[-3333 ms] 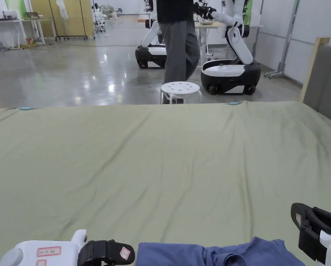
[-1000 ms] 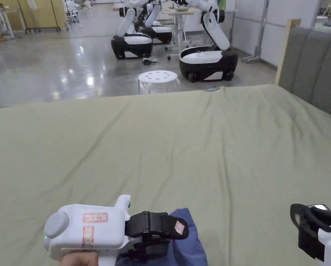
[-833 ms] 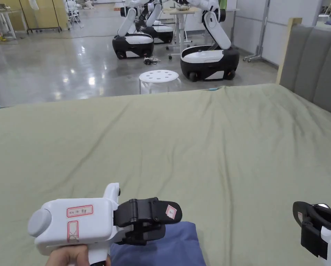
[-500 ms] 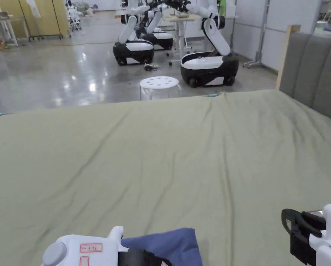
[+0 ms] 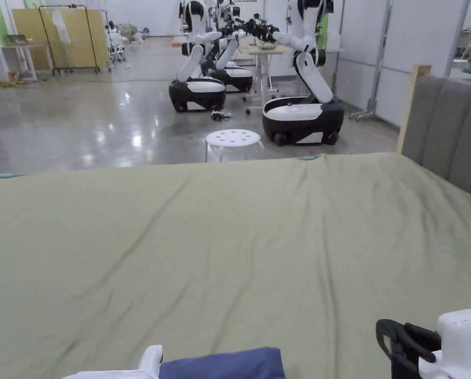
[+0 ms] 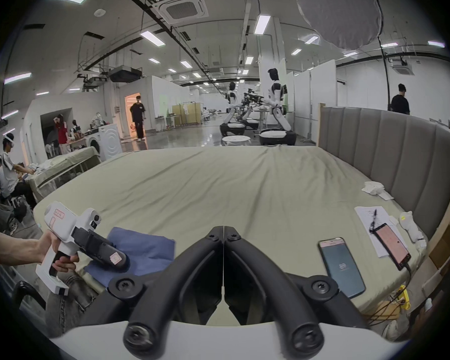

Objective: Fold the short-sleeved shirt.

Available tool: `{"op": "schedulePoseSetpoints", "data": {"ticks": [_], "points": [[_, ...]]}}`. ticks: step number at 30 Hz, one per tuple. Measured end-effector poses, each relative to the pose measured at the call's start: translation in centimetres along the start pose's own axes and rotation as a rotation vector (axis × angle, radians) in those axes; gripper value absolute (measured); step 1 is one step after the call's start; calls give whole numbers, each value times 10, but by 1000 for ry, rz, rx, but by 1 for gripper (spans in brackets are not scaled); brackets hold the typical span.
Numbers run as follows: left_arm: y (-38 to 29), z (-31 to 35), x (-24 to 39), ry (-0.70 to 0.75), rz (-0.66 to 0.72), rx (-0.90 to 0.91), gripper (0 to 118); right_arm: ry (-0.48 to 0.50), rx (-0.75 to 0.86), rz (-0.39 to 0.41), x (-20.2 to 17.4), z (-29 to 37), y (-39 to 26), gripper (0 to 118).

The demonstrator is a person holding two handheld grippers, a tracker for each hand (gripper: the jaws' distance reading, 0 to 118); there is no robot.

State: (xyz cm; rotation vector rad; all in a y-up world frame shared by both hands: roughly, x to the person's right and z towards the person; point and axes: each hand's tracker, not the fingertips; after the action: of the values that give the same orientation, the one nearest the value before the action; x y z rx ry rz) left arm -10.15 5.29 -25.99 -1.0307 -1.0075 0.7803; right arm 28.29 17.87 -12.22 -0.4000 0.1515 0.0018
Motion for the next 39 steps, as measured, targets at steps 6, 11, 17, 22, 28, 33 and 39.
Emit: {"op": "schedulePoseSetpoints", "data": {"ticks": [6,11,17,22,28,33,39], "points": [[-17,72,45,222,-172,235,6,97,-23,44,-32,-20,-2,4],[-37,111,63,407,-299,286,6,338,-183,-14,-68,-64,-14,4],[-45,129,31,154,-12,240,56,623,-546,-309,-75,-145,-61,4],[-40,130,10,132,61,196,100,639,-609,-448,-51,-159,-80,4],[-6,91,-34,41,198,41,112,621,-616,-440,-48,-157,-81,4],[20,36,-49,6,163,-40,112,636,-617,-456,-44,-159,-83,4],[39,-19,-34,99,141,-65,116,650,-621,-483,-41,-161,-85,4]]}}
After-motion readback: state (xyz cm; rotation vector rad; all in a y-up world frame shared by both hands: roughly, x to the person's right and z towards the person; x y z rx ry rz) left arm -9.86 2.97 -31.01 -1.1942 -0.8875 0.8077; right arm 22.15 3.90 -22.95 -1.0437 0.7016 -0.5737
